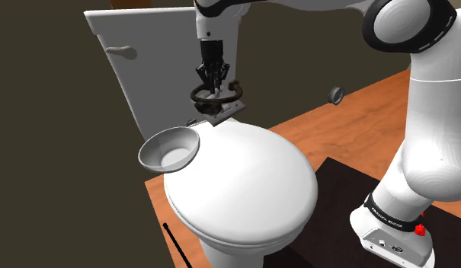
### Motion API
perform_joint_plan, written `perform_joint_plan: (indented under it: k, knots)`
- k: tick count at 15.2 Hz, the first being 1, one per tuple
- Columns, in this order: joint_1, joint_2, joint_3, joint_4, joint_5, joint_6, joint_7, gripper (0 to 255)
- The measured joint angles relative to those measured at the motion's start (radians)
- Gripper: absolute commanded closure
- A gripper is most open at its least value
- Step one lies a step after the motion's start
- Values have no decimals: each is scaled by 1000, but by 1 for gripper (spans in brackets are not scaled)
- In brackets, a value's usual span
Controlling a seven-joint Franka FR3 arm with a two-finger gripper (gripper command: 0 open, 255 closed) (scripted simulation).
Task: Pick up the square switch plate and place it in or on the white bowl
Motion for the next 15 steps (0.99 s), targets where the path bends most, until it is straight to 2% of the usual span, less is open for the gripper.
perform_joint_plan:
  k: [5, 10, 15]
  knots:
    - [8, 11, 4, 70, -1, -58, 16, 255]
    - [74, 23, 35, 88, -4, -54, 110, 255]
    - [150, 69, 66, 167, -12, -75, 214, 255]
